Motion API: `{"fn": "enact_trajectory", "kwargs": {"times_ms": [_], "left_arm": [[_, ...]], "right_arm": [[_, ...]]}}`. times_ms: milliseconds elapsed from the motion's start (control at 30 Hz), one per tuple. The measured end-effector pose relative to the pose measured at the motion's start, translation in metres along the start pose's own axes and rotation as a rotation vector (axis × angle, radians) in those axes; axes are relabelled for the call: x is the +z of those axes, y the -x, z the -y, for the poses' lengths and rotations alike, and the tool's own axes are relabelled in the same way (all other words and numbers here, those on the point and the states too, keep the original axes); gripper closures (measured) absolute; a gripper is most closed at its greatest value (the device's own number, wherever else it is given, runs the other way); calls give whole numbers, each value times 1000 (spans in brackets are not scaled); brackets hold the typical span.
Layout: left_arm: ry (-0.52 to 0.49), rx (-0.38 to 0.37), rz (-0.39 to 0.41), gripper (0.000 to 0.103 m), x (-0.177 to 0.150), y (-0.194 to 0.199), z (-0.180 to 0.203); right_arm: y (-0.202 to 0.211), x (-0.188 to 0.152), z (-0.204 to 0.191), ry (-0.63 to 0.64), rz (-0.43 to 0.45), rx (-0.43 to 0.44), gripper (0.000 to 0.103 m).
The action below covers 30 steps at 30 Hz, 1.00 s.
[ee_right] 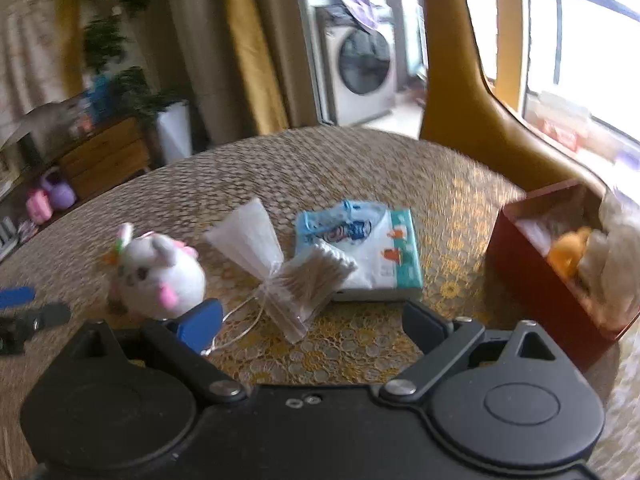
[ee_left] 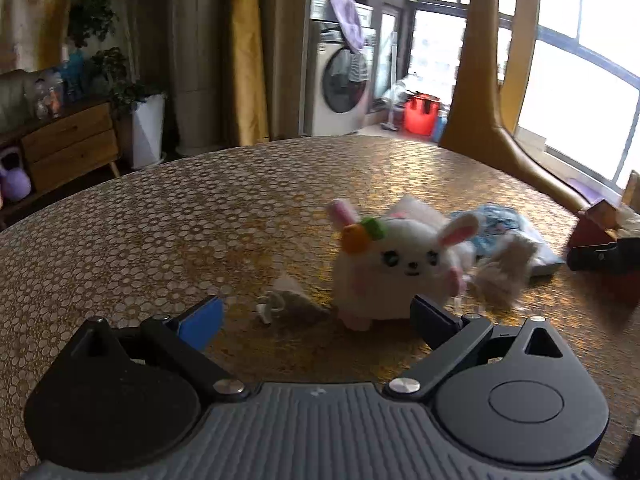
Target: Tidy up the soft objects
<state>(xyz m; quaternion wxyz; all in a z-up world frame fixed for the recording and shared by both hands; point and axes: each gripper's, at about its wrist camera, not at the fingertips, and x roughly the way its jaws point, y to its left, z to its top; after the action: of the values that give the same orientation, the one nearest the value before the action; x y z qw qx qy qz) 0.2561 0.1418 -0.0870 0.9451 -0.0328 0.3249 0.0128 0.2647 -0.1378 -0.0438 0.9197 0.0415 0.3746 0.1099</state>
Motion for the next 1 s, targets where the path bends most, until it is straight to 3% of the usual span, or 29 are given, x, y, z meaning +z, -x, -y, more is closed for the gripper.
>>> {"fn": "enact_trajectory", "kwargs": {"times_ms": [233, 667, 1000], "left_arm": [[78, 28, -10, 2, -5, -28, -23], [99, 51, -31, 3, -9, -69, -29], [117, 51, -47, 4, -10, -83, -30]], "right_arm": [[-41, 9, -3, -94, -24, -77, 8], [-89, 14, -3, -276, -69, -141, 10], [-107, 15, -5, -379, -99, -154, 21]]}}
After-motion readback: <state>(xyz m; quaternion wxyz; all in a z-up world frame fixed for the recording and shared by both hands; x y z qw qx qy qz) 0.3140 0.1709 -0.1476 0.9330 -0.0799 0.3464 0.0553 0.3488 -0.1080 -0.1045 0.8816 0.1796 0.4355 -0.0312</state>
